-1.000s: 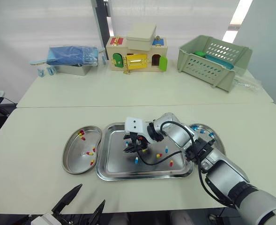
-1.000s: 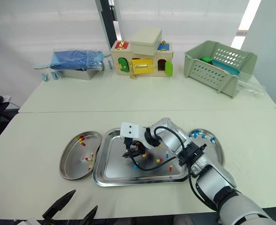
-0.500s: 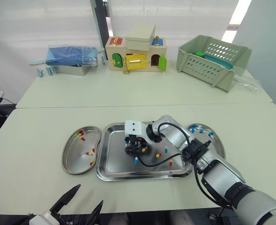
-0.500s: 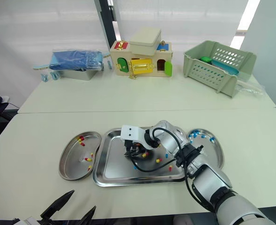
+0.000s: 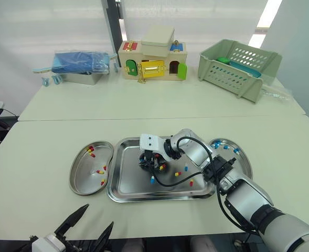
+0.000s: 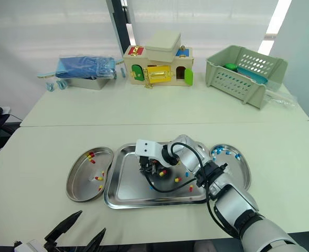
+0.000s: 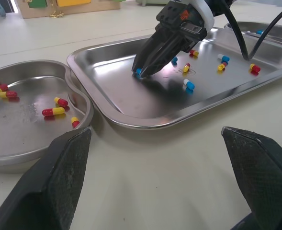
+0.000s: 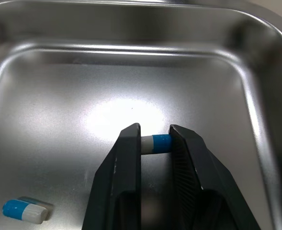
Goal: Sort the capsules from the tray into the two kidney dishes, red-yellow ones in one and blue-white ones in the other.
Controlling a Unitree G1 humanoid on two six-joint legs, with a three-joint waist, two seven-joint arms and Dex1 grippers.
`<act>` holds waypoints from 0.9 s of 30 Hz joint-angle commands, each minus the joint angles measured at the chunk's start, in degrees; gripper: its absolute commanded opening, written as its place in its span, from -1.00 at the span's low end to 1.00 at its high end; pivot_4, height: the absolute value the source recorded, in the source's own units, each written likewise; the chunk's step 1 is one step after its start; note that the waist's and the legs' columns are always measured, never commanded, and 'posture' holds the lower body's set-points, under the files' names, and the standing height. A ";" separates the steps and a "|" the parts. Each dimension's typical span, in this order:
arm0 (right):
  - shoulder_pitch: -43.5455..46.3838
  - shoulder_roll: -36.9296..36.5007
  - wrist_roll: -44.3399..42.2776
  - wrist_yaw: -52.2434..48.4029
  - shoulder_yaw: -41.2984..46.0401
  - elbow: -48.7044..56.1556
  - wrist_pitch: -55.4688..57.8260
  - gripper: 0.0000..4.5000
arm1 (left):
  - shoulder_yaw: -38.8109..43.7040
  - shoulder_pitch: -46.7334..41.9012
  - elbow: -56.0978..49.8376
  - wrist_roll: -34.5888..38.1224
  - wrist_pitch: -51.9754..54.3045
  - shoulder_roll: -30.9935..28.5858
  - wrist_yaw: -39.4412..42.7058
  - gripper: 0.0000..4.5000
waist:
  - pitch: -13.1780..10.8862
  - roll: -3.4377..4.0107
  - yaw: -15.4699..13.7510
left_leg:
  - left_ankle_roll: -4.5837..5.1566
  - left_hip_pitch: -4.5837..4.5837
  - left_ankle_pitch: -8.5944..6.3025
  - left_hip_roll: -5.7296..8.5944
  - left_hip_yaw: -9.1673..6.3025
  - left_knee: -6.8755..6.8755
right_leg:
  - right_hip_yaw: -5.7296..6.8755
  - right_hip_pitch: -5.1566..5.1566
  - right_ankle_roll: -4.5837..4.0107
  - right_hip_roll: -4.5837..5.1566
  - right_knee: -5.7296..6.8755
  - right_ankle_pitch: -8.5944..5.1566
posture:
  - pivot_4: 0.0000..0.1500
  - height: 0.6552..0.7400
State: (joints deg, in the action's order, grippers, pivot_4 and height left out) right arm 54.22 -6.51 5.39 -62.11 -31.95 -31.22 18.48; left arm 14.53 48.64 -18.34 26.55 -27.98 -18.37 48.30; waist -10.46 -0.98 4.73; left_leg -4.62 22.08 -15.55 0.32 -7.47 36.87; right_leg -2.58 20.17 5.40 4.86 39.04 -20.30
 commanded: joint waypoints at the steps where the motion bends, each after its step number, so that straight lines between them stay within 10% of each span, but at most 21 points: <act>1: -0.24 -0.15 -1.89 -1.34 2.38 4.10 0.96 -0.66 | 0.48 0.29 -0.58 0.64 -0.86 -0.52 0.40 1.00 | 0.00 0.00 -0.01 | 0.00 0.00 0.00 0.00 0.00 0.00 | 0.00 0.00 0.00 0.00 0.00 0.00 | 1.00 1.00; 19: -28.10 -30.65 -22.49 -4.37 30.01 54.06 21.81 -0.66 | -3.03 -2.24 -2.95 3.38 -1.00 -13.54 15.89 1.00 | -0.04 0.08 -2.84 | 0.00 0.42 0.00 0.02 -0.01 0.04 | 0.14 -0.11 0.00 0.04 -0.08 0.00 | 1.00 1.00; 27: -44.23 -44.09 -26.24 -3.23 46.61 55.04 22.70 -0.66 | -3.40 -8.40 0.10 5.15 1.84 -16.50 19.61 1.00 | -0.02 0.08 -2.44 | 0.01 0.33 0.00 -0.02 0.07 0.04 | 0.12 -0.23 0.00 0.01 -0.08 0.00 | 1.00 1.00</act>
State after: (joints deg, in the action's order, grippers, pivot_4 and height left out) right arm 10.98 -49.70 -19.72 -65.71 11.76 23.13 42.73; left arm 11.21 39.83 -18.34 30.47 -26.31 -34.30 66.84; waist -10.49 -0.90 2.29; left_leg -4.61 22.41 -15.55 0.30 -7.39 36.91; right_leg -2.46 19.93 5.40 4.87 38.96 -20.30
